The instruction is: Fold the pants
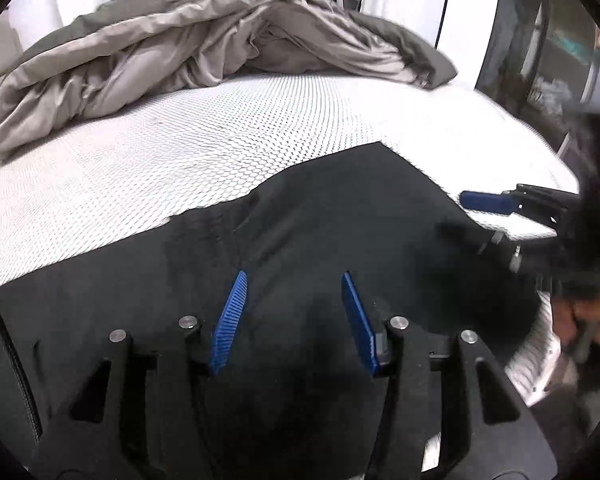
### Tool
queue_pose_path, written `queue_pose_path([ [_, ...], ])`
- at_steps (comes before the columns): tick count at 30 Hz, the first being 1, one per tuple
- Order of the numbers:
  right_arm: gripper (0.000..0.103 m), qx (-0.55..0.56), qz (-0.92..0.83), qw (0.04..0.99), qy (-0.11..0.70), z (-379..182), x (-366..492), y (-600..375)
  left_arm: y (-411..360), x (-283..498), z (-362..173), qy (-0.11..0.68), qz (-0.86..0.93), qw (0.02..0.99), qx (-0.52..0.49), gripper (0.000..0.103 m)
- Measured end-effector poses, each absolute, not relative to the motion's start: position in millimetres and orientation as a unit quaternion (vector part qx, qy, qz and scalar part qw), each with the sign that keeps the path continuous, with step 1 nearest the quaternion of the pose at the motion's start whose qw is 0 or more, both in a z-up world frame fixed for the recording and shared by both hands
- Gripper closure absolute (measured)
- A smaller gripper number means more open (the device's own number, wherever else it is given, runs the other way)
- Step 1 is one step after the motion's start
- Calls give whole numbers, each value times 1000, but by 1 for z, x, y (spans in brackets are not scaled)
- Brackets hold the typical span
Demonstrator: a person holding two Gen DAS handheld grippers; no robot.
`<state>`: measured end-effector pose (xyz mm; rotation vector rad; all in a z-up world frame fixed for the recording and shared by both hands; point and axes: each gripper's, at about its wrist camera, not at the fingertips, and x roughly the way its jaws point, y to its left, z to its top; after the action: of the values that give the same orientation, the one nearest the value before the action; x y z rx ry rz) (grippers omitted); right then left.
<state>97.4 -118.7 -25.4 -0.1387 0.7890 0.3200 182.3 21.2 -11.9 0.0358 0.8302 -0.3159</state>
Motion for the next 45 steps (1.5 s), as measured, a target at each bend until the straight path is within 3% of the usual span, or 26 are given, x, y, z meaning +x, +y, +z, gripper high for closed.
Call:
queue_pose_path([
  [3, 50, -87, 174, 893, 406, -41, 116, -76, 16, 206, -40, 434, -143, 889, 37, 56],
  [7, 50, -120, 189, 874, 432, -63, 124, -64, 49, 199, -38, 431, -144, 891, 11, 55],
  [9, 50, -99, 153, 879, 441, -63, 127, -95, 72, 198, -41, 445, -124, 887, -24, 43],
  [12, 51, -102, 42, 889, 444, -59, 133, -142, 95, 196, -28, 443, -99, 889, -66, 47],
  [17, 49, -65, 64, 923, 373, -20, 114, -135, 76, 203, 3, 386, -86, 917, -58, 47],
  [21, 48, -67, 136, 906, 396, -31, 131, -73, 28, 233, -20, 423, -115, 899, -7, 48],
  [24, 48, -87, 171, 883, 427, -56, 141, -45, 33, 241, -43, 440, -106, 892, -4, 52],
  [26, 48, -118, 160, 877, 438, -65, 141, -42, 43, 237, -41, 437, -114, 892, -17, 60],
  [27, 46, -124, 149, 878, 437, -64, 146, -46, 52, 231, -41, 439, -99, 893, -13, 55],
  [28, 42, -138, 113, 882, 436, -63, 145, -58, 63, 227, -42, 443, -75, 893, -11, 42],
  [30, 36, -158, 48, 888, 430, -59, 144, -81, 85, 213, -37, 441, -53, 895, -39, 49],
  [31, 36, -151, 29, 889, 430, -57, 143, -94, 89, 204, -33, 441, -45, 896, -32, 53],
  [33, 42, -129, 13, 896, 424, -47, 134, -112, 89, 187, -19, 424, -51, 904, -21, 54],
  [36, 42, -114, 85, 913, 383, -22, 94, -104, 74, 148, -1, 388, -107, 915, -36, 54],
  [40, 42, -71, 222, 885, 404, -27, 65, -57, 38, 136, -30, 440, -175, 881, -9, 54],
  [43, 43, -125, 224, 866, 430, -52, 58, -36, 39, 124, -41, 445, -165, 880, 29, 56],
  [45, 41, -144, 195, 870, 430, -59, 53, -52, 54, 108, -33, 456, -143, 878, 28, 46],
])
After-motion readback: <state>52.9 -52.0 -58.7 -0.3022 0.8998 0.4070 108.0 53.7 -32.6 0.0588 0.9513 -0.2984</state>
